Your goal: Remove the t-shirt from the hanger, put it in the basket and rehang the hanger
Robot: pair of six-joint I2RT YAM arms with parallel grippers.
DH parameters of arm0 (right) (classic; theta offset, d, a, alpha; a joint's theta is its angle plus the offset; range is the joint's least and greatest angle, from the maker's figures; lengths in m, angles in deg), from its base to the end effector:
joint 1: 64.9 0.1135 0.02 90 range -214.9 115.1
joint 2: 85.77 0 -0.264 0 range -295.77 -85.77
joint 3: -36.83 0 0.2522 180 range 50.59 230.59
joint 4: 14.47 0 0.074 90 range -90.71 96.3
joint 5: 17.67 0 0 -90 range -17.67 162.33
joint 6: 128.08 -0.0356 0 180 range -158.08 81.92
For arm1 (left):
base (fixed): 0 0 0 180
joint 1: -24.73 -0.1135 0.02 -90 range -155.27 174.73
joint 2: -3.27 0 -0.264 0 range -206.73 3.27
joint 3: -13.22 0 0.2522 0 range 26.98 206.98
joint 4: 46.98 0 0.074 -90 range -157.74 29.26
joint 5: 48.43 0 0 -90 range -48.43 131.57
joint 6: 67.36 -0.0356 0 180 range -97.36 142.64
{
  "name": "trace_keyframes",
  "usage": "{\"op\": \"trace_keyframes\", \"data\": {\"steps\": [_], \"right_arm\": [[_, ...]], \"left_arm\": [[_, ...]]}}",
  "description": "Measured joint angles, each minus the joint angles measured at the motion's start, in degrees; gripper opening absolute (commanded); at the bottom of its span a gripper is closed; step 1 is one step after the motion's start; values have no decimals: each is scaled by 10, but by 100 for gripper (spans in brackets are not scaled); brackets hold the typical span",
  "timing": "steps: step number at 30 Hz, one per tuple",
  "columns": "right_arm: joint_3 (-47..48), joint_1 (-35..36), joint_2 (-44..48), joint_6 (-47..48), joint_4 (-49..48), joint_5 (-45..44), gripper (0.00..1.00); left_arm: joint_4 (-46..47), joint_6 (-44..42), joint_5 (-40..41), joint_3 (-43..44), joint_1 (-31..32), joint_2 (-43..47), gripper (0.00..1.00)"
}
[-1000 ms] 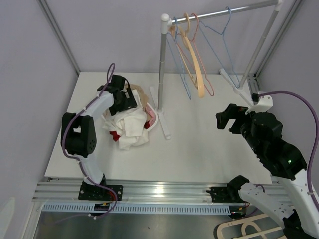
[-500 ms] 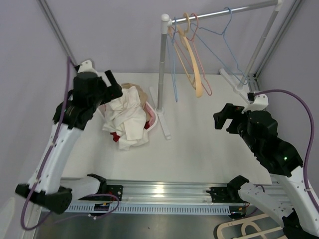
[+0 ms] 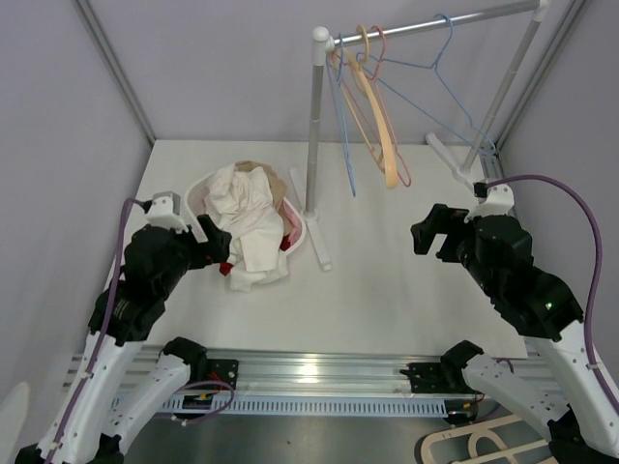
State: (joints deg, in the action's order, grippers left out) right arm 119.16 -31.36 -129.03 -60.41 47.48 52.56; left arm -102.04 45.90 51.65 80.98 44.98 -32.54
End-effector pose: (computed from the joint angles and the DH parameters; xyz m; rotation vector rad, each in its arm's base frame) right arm 0.1088 0.0577 0.4116 0.0338 1.9574 0.3050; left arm 0.1149 -0.0358 0.3586 -0.1672 1.9746 -0.3223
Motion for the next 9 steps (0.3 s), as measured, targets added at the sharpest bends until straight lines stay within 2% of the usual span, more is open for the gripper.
{"op": "trace_keyframes", "data": {"steps": [4,9], "right_arm": [[0,0,0,-2,0,9,99],[-2,0,0,-4,0,12,100]], "left_arm": [[1,-14,3,-6,0,42,100],[0,-22,5,-6,0,41,99]]}}
